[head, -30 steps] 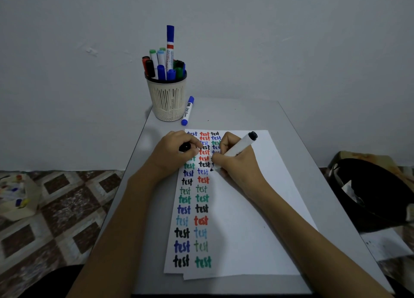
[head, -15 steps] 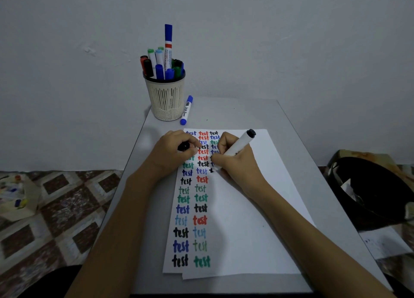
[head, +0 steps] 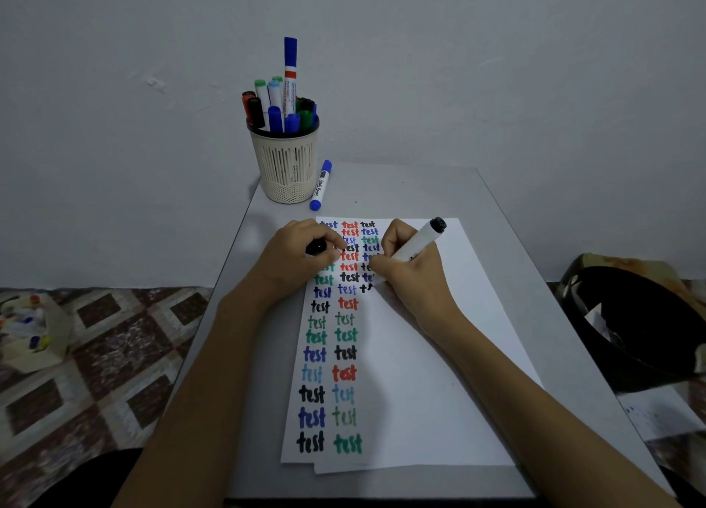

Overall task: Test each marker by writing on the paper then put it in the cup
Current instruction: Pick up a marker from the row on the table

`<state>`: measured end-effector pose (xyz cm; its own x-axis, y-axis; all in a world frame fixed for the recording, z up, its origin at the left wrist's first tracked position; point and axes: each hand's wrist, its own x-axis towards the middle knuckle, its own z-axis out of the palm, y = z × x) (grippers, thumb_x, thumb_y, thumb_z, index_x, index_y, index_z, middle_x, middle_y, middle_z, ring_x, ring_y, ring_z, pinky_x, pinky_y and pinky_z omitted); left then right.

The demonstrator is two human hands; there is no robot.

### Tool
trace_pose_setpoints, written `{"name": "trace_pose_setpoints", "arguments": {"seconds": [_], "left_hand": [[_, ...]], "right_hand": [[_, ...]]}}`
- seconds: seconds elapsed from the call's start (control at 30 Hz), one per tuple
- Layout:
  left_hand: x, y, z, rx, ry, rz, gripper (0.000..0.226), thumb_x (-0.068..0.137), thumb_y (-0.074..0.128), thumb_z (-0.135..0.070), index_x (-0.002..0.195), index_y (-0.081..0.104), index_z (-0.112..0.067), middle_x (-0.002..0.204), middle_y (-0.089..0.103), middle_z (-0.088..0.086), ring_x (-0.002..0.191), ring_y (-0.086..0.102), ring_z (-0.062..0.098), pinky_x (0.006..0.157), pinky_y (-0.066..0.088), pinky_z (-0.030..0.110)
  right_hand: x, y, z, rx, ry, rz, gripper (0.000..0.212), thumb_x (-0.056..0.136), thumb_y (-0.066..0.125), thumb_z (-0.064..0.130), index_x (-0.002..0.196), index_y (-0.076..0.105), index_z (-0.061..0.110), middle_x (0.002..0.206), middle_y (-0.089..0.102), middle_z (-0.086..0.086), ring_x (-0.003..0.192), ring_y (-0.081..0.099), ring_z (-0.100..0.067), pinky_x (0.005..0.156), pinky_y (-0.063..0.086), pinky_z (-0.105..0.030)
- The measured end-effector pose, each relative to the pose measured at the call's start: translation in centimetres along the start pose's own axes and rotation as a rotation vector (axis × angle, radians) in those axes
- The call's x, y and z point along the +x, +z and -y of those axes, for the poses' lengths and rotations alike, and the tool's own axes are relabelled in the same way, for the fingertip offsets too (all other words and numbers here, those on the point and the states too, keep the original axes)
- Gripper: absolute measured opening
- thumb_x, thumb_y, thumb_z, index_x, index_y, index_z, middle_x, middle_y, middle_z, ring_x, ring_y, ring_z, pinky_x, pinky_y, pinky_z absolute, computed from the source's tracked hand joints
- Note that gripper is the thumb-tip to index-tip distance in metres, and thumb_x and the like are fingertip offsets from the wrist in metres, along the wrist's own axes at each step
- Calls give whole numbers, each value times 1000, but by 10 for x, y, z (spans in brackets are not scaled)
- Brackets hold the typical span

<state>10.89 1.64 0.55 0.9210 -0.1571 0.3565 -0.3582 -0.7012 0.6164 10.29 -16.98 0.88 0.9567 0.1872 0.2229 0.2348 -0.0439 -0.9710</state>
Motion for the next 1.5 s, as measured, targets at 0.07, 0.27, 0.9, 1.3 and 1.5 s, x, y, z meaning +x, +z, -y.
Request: {"name": "trace_pose_setpoints", "arguments": {"seconds": [0.07, 0.27, 0.9, 1.3, 1.5], "left_hand": [[0, 0, 0, -1, -5, 3, 12, 83, 65, -13, 91, 68, -20, 84, 57, -13, 87, 52, 12, 74, 38, 17], [0, 0, -1, 1, -1, 9, 11, 83, 64, -14, 92, 68, -20, 87, 58, -10, 89, 54, 14, 76, 41, 20], [-1, -1, -3, -10, -11, 9, 11, 82, 66, -15, 92, 68, -20, 88, 59, -10, 90, 54, 13, 77, 39, 18], [-3, -6, -4, -55, -36, 53, 15, 79, 72, -25, 93, 66, -25, 91, 60, -7, 92, 55, 14, 80, 46, 27], [-7, -15, -9, -148, -96, 147, 24, 78, 64, -11, 95, 63, -28, 102, 59, -4, 101, 56, 15, 85, 51, 33]], "right_hand": [[0, -1, 0, 0, -2, 12, 28, 66, 62, 1, 65, 36, 12, 61, 41, -14, 59, 44, -23, 55, 39, -32], [0, -2, 4, 6, 1, 24, 36, 70, 62, -11, 61, 35, 12, 55, 43, -2, 55, 45, -18, 51, 41, -25], [-2, -2, 6, 35, 13, -71, 38, 75, 56, -17, 64, 35, 12, 53, 42, 2, 56, 50, -18, 47, 42, -23], [-2, 0, 6, -6, 1, -59, 29, 70, 58, -3, 64, 34, 13, 65, 43, -15, 66, 53, -41, 57, 44, -35], [-4, -3, 12, 67, 24, -74, 36, 76, 55, -19, 64, 37, 9, 58, 38, -7, 56, 43, -21, 47, 42, -20]]}}
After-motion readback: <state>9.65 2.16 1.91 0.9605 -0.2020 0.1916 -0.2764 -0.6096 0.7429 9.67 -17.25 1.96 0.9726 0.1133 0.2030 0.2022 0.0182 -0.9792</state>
